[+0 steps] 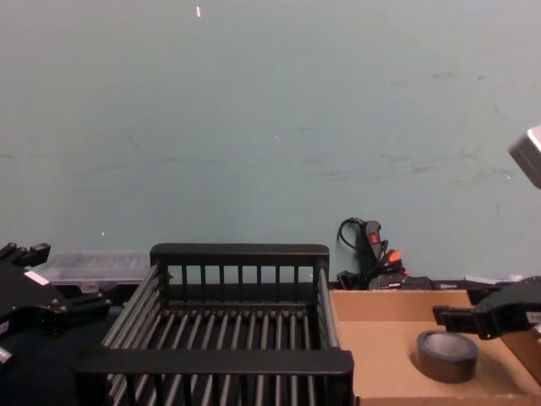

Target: Pick up the white tape and place it into the black box , Pick up the silver tape and place it into the brown box.

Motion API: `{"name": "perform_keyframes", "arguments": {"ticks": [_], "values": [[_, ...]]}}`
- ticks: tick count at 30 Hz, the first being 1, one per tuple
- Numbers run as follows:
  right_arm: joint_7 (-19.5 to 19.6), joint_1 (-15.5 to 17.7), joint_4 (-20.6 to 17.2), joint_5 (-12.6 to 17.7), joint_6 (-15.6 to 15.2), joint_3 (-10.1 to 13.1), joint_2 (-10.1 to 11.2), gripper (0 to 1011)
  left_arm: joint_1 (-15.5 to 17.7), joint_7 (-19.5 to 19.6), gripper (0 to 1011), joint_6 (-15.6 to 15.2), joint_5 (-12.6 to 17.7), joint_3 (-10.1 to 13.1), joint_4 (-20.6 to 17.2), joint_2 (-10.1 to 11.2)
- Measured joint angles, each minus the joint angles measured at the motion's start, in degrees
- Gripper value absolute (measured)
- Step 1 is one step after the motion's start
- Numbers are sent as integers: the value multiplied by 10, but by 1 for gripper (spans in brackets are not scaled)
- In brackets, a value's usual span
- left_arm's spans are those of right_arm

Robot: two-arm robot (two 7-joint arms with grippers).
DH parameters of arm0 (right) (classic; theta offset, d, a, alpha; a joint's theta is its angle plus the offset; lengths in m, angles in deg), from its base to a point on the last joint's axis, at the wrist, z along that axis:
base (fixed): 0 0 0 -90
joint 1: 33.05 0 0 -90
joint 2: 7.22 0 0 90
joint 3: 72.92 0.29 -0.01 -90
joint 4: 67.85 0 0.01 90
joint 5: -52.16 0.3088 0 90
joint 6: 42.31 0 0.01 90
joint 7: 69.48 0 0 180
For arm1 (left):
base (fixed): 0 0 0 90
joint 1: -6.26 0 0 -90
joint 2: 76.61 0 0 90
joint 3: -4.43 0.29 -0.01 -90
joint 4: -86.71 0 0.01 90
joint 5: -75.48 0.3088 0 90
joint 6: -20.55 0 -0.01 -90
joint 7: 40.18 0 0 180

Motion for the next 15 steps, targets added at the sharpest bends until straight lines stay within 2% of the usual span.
{"name": "perform_keyframes", "arguments": {"ticks": [2, 3, 6, 7, 11, 14, 15], "values": [[0, 0, 0, 0, 0, 0, 0, 652, 0, 0, 1001, 0, 0, 0, 0, 0], [0, 0, 0, 0, 0, 0, 0, 708, 0, 0, 1001, 0, 0, 0, 0, 0], [0, 0, 0, 0, 0, 0, 0, 762, 0, 0, 1002, 0, 0, 0, 0, 0], [0, 0, 0, 1, 0, 0, 0, 816, 0, 0, 1001, 0, 0, 0, 0, 0], [0, 0, -1, 1, 0, 0, 0, 891, 0, 0, 1002, 0, 0, 0, 0, 0], [0, 0, -1, 1, -1, 0, 0, 1000, 0, 0, 1002, 0, 0, 0, 0, 0], [0, 0, -1, 1, -1, 0, 0, 1003, 0, 0, 1001, 0, 0, 0, 0, 0]]}}
